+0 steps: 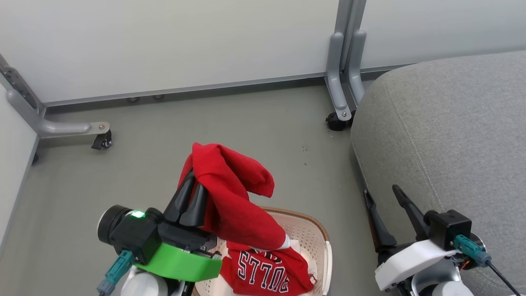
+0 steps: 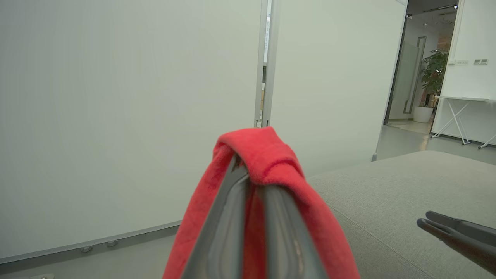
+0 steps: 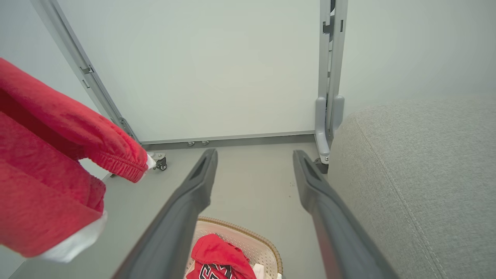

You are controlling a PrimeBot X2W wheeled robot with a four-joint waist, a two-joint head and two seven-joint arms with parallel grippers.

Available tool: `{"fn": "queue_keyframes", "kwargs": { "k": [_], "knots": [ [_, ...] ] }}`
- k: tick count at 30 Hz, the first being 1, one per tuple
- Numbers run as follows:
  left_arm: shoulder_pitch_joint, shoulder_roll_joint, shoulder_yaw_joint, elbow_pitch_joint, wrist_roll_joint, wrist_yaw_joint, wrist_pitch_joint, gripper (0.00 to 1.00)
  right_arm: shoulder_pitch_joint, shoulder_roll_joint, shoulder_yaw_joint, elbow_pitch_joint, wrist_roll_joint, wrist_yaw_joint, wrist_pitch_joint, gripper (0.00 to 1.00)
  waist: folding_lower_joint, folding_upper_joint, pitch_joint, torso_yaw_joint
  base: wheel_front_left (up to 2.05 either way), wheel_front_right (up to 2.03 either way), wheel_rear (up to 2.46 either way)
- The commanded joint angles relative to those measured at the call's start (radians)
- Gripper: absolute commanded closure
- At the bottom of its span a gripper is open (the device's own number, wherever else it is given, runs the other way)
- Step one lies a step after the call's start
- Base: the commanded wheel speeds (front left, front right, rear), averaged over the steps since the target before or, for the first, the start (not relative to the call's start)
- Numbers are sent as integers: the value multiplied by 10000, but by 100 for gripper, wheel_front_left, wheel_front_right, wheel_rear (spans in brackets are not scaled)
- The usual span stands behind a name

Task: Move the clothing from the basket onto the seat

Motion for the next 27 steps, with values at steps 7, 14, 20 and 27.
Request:
{"fn": "queue_keyframes", "kwargs": {
  "k": [7,14,20,27],
  "knots": [
    [55,85,-47,-108,-33,67,17,100,-566,-23,1362,-171,478,1,221,0,1,0,73,-28,0,0,0],
    [-126,152,-159,-100,-9,60,95,100,-1774,-26,3996,-402,1612,1,611,0,1,0,215,36,0,0,0],
    [-234,148,-273,-37,10,44,96,100,-2792,-191,5723,-26,2010,1,866,0,1,0,287,169,0,0,0],
    [-319,144,-438,11,-49,9,101,100,-3772,-165,6726,1070,2175,1,946,11,1,0,329,283,0,0,0]
  ]
}}
